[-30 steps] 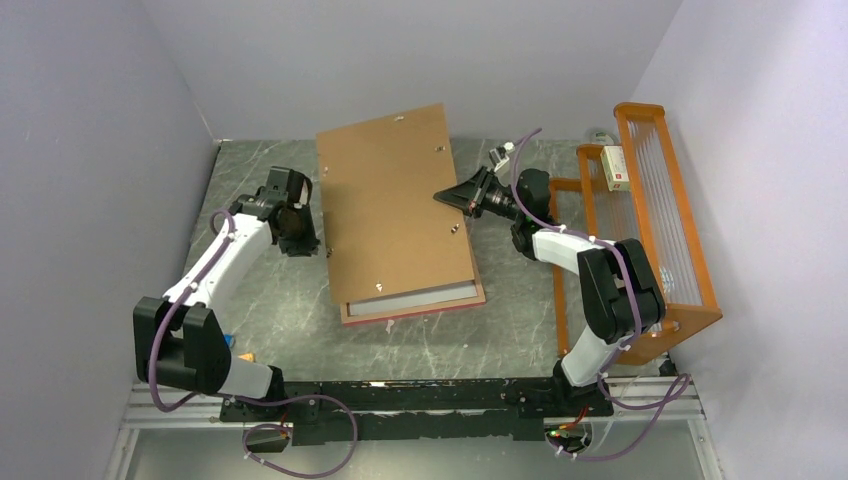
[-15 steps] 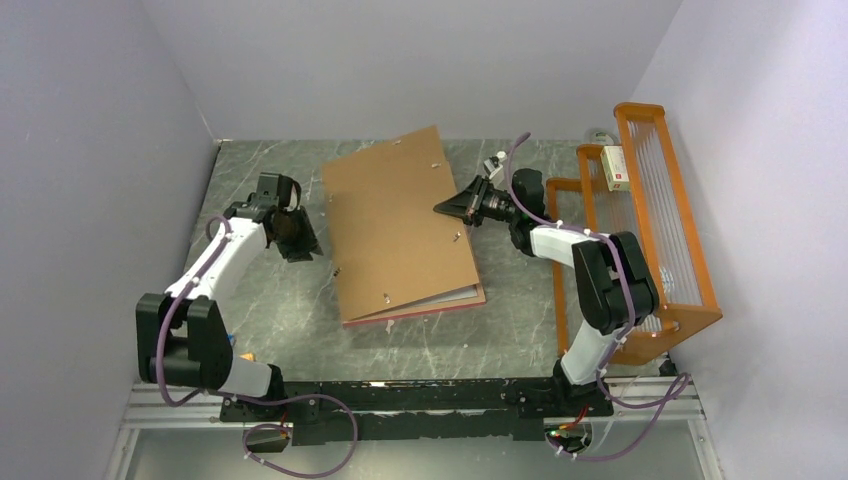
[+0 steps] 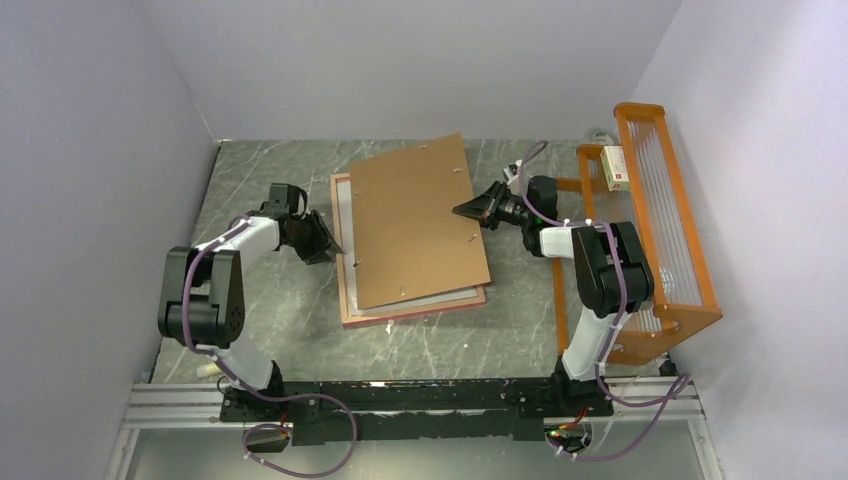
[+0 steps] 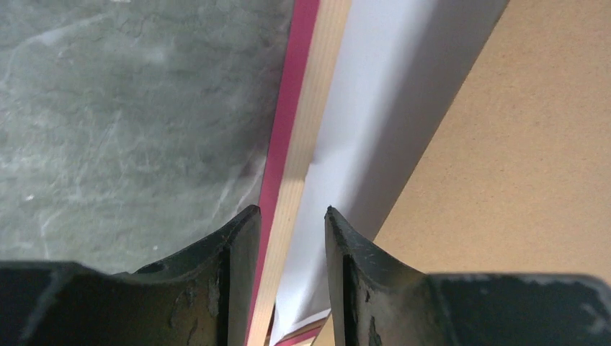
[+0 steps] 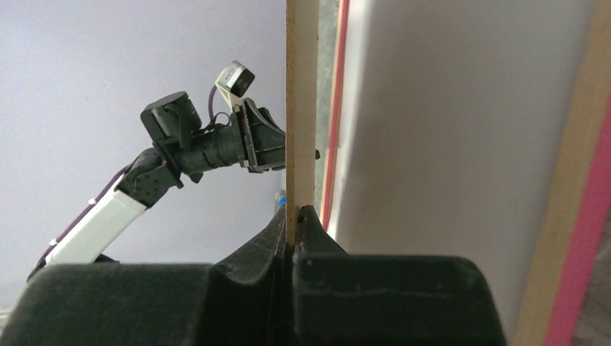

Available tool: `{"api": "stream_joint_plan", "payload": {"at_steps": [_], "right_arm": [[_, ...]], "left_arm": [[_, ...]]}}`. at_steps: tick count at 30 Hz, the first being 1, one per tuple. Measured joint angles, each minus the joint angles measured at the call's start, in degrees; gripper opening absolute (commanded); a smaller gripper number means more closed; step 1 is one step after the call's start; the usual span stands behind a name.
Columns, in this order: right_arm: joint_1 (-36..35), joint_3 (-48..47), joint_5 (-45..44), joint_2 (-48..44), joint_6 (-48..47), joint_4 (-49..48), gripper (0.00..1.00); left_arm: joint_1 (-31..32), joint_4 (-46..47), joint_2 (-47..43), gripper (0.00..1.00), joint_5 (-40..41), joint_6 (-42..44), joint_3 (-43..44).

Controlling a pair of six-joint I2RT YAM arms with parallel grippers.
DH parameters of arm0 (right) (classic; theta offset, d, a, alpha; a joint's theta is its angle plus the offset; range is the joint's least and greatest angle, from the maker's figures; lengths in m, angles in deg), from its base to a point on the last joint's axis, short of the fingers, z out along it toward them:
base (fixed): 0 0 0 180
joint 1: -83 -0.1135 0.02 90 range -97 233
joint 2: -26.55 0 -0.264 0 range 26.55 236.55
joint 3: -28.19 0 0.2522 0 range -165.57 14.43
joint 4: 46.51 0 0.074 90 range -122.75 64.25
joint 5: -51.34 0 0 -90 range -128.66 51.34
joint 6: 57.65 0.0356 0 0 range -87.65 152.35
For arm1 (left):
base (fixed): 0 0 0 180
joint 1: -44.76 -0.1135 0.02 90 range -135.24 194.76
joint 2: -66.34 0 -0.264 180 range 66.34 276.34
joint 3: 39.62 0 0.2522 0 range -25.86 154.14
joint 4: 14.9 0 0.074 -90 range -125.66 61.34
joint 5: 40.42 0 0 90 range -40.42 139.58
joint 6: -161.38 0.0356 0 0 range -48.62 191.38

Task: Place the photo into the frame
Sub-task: Place the photo frame item in the photo frame.

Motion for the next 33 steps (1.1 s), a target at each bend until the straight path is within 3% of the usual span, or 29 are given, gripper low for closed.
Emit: {"api": "stream_joint_plan", "payload": {"at_steps": [7,15,33], "right_arm": [[0.7,-1.8,0.9,3.4,-2.4,2.4,0.00],[0.4,-3.9,1.6,6.9,-2.0,2.3,0.00],[-3.0,-6.5,0.3,11.0,-1.3,1.5,0.00]], "left_arm": [[-0.1,2.2,5.7,0.41,-1.3,0.2,1.2],[-0.2,3.2,7.1,0.25,-1.3,0.9,2.8],[-0.6,3.5,7.7,0.23,-1.6,2.6,2.8]]}}
